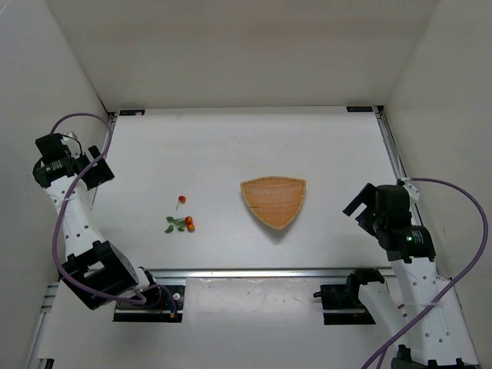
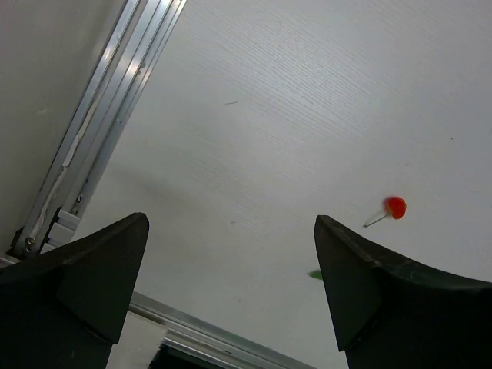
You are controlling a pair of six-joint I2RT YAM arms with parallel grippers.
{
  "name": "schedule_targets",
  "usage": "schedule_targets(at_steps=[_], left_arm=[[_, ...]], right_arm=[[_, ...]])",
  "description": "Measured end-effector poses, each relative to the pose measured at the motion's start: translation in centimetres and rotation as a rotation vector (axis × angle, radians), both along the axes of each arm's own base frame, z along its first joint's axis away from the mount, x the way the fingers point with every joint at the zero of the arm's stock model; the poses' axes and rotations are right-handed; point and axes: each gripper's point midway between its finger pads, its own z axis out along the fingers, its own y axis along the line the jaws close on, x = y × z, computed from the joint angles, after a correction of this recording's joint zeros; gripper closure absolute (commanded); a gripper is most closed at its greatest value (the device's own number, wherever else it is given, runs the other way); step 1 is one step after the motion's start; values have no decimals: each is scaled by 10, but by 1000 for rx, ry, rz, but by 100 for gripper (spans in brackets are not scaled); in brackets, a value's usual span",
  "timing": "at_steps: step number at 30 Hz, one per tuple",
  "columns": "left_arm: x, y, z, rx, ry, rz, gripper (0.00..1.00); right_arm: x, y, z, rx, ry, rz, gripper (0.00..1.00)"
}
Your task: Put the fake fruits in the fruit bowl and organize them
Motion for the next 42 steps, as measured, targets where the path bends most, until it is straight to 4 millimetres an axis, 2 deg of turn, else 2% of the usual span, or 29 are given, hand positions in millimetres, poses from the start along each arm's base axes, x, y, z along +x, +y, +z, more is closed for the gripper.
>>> schedule_targets(at_steps=[6,8,10,12,16,19,22,24,27,28,33,36,38,42], left_arm=[[1,-1,0,-3,-2,-11,0],[2,-6,0,-9,-6,-59,0],[7,-21,-2,5,2,-174,0],[15,-50,-9,45,28,-326,0],[25,-139,-34,179,109,-711,0],[20,-180,-55,243,179,-896,0],[25,-188,-78,265,265,-944,0],[32,-187,-98,254,335,-943,1],[43,-187,-123,226,406,-934,11],[45,-187,-130,216,425,-933,17],[42,-191,-146,171,466,-941,19],[40,-195,-152,144,479,-944,19],[39,-198,-160,117,497,-944,19],[39,-203,-178,64,541,-943,28]], right_arm=[[-2,-2,4,-8,-26,-1,0],[-2,-2,4,-9,-26,1,0],[-2,-2,4,-13,-25,10,0],[-1,1,5,-11,-28,31,0],[12,18,8,36,-60,112,0],[22,37,3,61,-40,196,1],[30,71,-4,53,11,338,1],[33,104,-6,21,38,464,3],[33,160,-2,-35,37,665,3],[32,178,-1,-52,35,727,3],[27,285,-6,-176,37,1015,3],[26,334,-15,-233,39,1103,4],[25,353,-22,-245,42,1134,4],[23,360,-26,-231,51,1155,9]])
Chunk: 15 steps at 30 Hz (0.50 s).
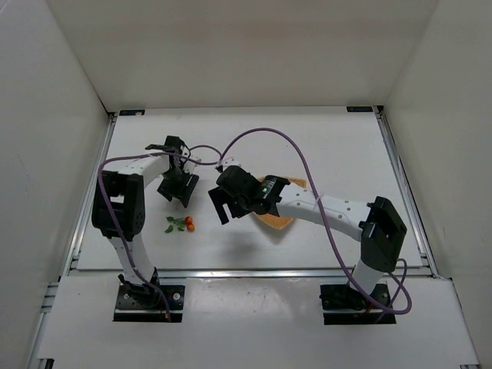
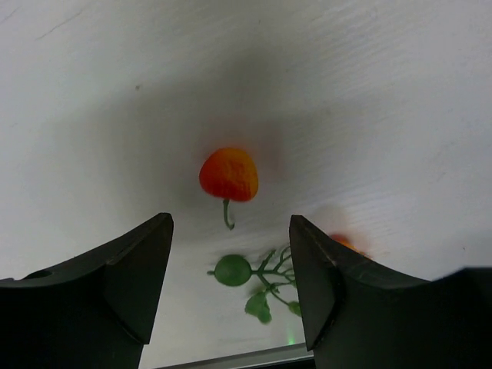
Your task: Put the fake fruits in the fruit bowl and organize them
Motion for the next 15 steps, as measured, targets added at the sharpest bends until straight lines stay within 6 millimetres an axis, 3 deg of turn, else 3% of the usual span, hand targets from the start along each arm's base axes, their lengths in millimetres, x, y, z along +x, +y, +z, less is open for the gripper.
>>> schedule_targets(at_steps=[5,10,15], left_arm=[[4,-4,-19,-9,54,16,48],[6,-6,-19,-21,51,26,69],[6,-6,-19,-26,52,32,90]], right_arm=[[0,18,-1,52,23,20,17],[-1,49,-13,66,39,54,17],[-6,53,-18,65,53,68,18]])
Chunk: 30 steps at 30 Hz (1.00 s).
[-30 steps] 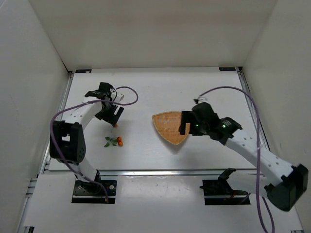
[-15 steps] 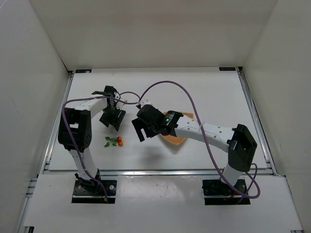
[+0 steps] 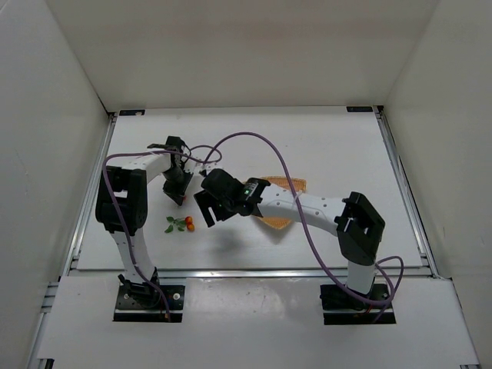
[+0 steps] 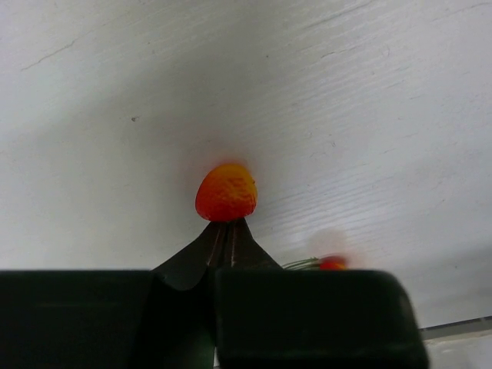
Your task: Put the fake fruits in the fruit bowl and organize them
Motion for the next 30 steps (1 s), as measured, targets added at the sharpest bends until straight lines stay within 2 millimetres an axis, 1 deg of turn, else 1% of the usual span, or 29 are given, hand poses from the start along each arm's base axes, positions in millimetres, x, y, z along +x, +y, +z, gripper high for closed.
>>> schedule_targets(at_steps=[5,10,12,14,16,19,21,23,24,25,26,27,28,30], left_arm=[[0,0,0,-3,1,0,90],[1,-2,4,-6,-12,-2,90],[4,-7,14,-6,-33,-15,90],[15,-21,32,-15,-85,-45,90],[31,-43,55,-32,-161,-90,90],[48,-96,94,-82,-276,-188,90],[48,-141,117,-133,-329,-275,90],[45,-186,132,-182,-364,-361,90],[43,-208,135,-204,-371,-404,90],[39,-229,135,-221,-370,-446,87],[35,-249,132,-235,-363,-484,84],[31,-265,125,-244,-348,-513,79],[26,-280,115,-247,-326,-543,74],[19,-298,93,-235,-284,-583,56]], right_arm=[[2,-1,4,10,-8,-11,18],[2,-17,22,34,-40,-54,18],[1,-28,31,48,-59,-83,18],[-1,-44,37,58,-76,-119,18],[-4,-61,42,68,-86,-160,18],[-10,-94,47,93,-103,-244,18],[-15,-117,48,104,-109,-302,18],[-18,-139,47,121,-114,-368,18],[-20,-149,47,127,-117,-398,18],[-21,-158,46,132,-120,-423,18],[-23,-165,46,141,-121,-444,18],[-25,-173,45,142,-123,-464,18],[-26,-180,44,142,-125,-482,18],[-27,-189,45,142,-130,-509,18]])
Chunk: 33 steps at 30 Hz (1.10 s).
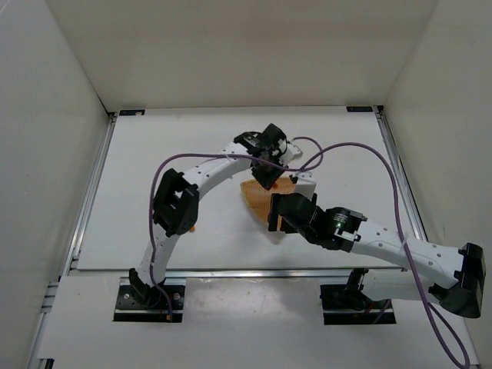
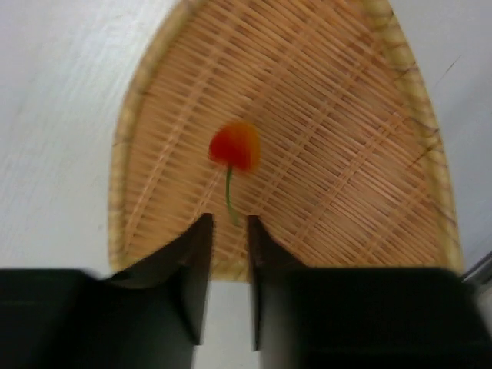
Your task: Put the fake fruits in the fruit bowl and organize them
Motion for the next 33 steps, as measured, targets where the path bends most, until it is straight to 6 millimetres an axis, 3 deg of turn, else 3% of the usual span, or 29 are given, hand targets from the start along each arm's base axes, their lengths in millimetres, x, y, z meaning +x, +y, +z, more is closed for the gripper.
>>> schedule_targets(at_steps=[3,5,8,12,14,16,19,22,24,27,31,33], left_arm=[[-14,-10,-30,57,51,-38,14],[-21,-10,-38,80,75,-41,0],[-20,-5,-34,98,63,-17,0],[3,23,-9,105,-8,91,0],[20,56,16,86,-39,186,0],[48,112,47,48,-86,330,0],[85,227,91,2,-179,607,0],[84,346,106,20,-221,879,0],[65,394,97,43,-198,992,0],[30,418,66,68,-105,1057,0],[0,424,26,71,30,1082,0],[-10,427,15,66,75,1096,0]], right_arm=[[-1,-5,-1,-18,-4,-7,15],[-2,-4,-6,-54,-2,8,14],[0,5,-12,-145,8,59,14],[10,52,-6,-223,6,210,14],[16,89,1,-211,-7,304,15],[20,126,5,-200,-12,400,15],[29,184,4,-183,-8,522,17],[42,245,-8,-162,-4,612,19],[47,275,-26,-170,19,658,22],[52,301,-61,-193,60,689,23],[39,286,-111,-280,174,712,26],[33,279,-122,-298,212,720,27]])
